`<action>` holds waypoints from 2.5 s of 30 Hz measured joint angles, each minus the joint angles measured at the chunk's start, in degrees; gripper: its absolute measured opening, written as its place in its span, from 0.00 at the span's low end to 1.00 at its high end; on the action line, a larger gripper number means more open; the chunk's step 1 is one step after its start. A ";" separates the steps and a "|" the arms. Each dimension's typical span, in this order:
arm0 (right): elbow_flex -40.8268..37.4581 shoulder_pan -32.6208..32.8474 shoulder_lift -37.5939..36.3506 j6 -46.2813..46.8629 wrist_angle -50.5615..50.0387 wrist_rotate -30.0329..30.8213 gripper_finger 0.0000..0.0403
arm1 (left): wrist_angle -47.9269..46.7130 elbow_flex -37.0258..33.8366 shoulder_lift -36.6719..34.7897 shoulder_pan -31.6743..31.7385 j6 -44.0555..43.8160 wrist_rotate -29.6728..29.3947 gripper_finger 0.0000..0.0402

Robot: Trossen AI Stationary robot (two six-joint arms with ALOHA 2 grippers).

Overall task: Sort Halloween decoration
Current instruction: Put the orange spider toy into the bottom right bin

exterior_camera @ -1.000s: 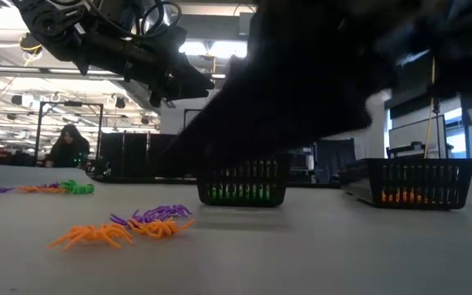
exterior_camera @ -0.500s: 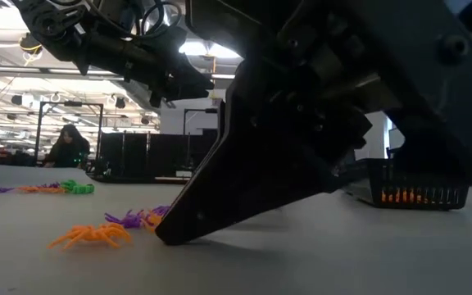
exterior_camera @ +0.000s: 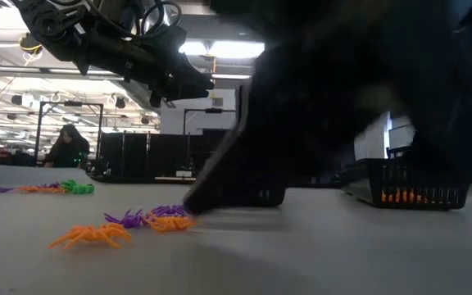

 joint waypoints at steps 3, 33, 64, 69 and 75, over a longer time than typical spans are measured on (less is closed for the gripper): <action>0.14 0.52 -2.01 -0.19 0.56 0.51 0.00 | 0.00 0.00 0.00 0.01 0.00 0.00 0.34; 0.37 -2.66 3.09 4.97 -0.26 -4.19 0.03 | 0.00 -0.02 0.00 0.00 0.00 0.22 0.34; -37.57 2.15 -37.55 10.65 13.01 11.89 0.01 | 0.07 -0.02 0.02 0.02 0.00 0.20 0.34; -49.60 2.17 -50.53 18.16 12.80 16.71 0.01 | -0.07 -0.02 0.02 0.00 0.00 0.22 0.34; -57.41 2.17 -60.07 24.57 12.08 15.57 0.03 | -0.02 -0.02 0.02 0.00 0.00 0.22 0.34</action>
